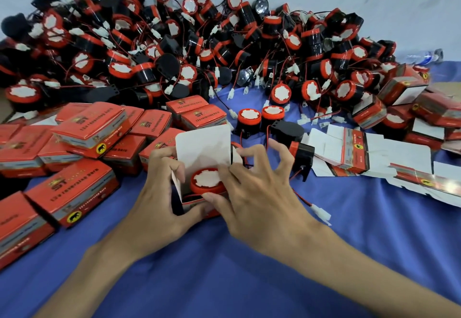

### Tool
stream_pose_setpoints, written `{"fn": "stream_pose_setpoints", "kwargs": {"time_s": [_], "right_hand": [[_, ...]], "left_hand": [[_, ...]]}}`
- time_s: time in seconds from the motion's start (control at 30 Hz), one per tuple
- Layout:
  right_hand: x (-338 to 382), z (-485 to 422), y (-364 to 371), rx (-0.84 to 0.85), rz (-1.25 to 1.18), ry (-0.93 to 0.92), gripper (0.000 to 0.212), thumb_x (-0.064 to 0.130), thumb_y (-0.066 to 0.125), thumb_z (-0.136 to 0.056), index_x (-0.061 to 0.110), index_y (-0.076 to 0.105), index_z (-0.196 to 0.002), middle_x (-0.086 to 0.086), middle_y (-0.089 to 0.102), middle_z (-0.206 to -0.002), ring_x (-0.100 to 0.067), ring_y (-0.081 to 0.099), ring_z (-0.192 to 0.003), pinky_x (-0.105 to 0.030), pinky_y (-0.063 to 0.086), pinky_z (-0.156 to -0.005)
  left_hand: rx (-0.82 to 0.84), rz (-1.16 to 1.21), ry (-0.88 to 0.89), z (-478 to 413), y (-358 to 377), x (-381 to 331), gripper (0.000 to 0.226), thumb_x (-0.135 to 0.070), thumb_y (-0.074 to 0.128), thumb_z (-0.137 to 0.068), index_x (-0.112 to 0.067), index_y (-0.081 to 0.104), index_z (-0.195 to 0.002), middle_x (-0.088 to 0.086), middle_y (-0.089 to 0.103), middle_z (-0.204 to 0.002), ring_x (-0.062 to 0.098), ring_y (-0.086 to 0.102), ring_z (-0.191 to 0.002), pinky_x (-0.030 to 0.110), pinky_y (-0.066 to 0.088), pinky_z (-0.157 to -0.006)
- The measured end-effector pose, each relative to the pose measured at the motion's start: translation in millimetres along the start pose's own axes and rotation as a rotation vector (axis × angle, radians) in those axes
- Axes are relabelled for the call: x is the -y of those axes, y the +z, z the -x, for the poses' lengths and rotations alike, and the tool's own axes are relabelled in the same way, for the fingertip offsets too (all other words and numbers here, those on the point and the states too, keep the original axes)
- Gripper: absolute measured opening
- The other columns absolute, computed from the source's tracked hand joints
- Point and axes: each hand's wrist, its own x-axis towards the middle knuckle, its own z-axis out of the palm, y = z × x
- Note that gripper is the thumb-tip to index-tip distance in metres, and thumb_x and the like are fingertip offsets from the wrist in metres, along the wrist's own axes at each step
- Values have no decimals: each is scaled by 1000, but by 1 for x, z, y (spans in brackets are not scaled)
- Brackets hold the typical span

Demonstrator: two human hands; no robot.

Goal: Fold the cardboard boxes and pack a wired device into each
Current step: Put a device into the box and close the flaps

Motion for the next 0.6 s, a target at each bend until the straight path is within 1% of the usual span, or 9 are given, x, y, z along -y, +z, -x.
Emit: {"fn": "stream_pose_setpoints", "kwargs": {"time_s": [0.07, 0.17, 0.27, 0.37, 0.43, 0.47, 0.53, 0.57, 0.6], "right_hand": [[-8, 5, 6, -11, -47, -36, 57, 55, 24, -94, 18, 67, -92, 9, 63, -95, -23, 50, -115, -51, 14, -104], [-15, 10, 14, -32, -171, 10, 58, 64, 31, -90, 20, 66, -107, -1, 48, -131, -24, 37, -122, -48, 22, -102], [-13, 9, 21, -62, -305, 14, 58, 61, 35, -91, 17, 64, -113, -5, 38, -140, -24, 33, -125, -44, 32, -103], [-12, 11, 31, -159, -566, -99, 36, 33, 51, -97, 6, 63, -118, -11, 43, -140, -23, 43, -124, -34, 39, -103], [-12, 13, 34, -218, -765, -157, 37, 17, 55, -95, 6, 55, -130, -7, 53, -134, -14, 51, -118, -22, 39, -102], [-14, 13, 34, -229, -870, -130, 40, 18, 53, -96, 8, 50, -135, 2, 58, -130, -6, 54, -113, -15, 39, -97], [-17, 10, 33, -207, -1043, -11, 41, 25, 49, -98, 15, 47, -137, 25, 62, -118, 6, 58, -105, -7, 40, -87], [-18, 7, 34, -187, -1077, 18, 38, 24, 48, -98, 18, 49, -135, 26, 64, -113, 5, 60, -101, -9, 40, -86], [-18, 5, 35, -176, -1062, 16, 35, 21, 48, -97, 18, 55, -131, 19, 68, -109, -1, 62, -98, -12, 41, -85]], "left_hand": [[-3, -9, -5, 0, -1, 2, 52, -50, 68, -66, -21, 33, -92, -7, 33, -120, -10, 36, -115, 7, 38, -88], [3, 7, -38, -1, 0, 3, 52, -52, 68, -67, -26, 33, -95, -14, 32, -123, -7, 37, -116, 6, 37, -88], [21, 15, -44, -1, 0, 3, 51, -52, 66, -70, -33, 35, -107, -18, 30, -127, -8, 35, -120, 5, 33, -93], [94, 18, -32, 2, 2, 1, 63, -47, 67, -78, -38, 33, -131, -21, 27, -133, -11, 32, -125, 2, 28, -98], [122, 71, -89, 4, 3, -2, 66, -47, 61, -84, -43, 27, -140, -24, 27, -131, -13, 30, -126, -1, 27, -97], [114, 128, -136, 3, 3, -4, 62, -51, 54, -85, -45, 28, -141, -24, 28, -130, -13, 31, -127, 0, 27, -98], [84, 226, -198, 0, 4, -9, 47, -53, 46, -88, -42, 46, -134, -19, 32, -132, -10, 34, -128, 2, 29, -99], [76, 254, -210, -1, 5, -12, 37, -47, 46, -91, -38, 57, -125, -16, 35, -132, -9, 37, -126, 3, 32, -98], [76, 274, -220, -1, 7, -14, 29, -38, 47, -92, -35, 65, -115, -14, 36, -132, -9, 40, -124, 4, 34, -96]]}}
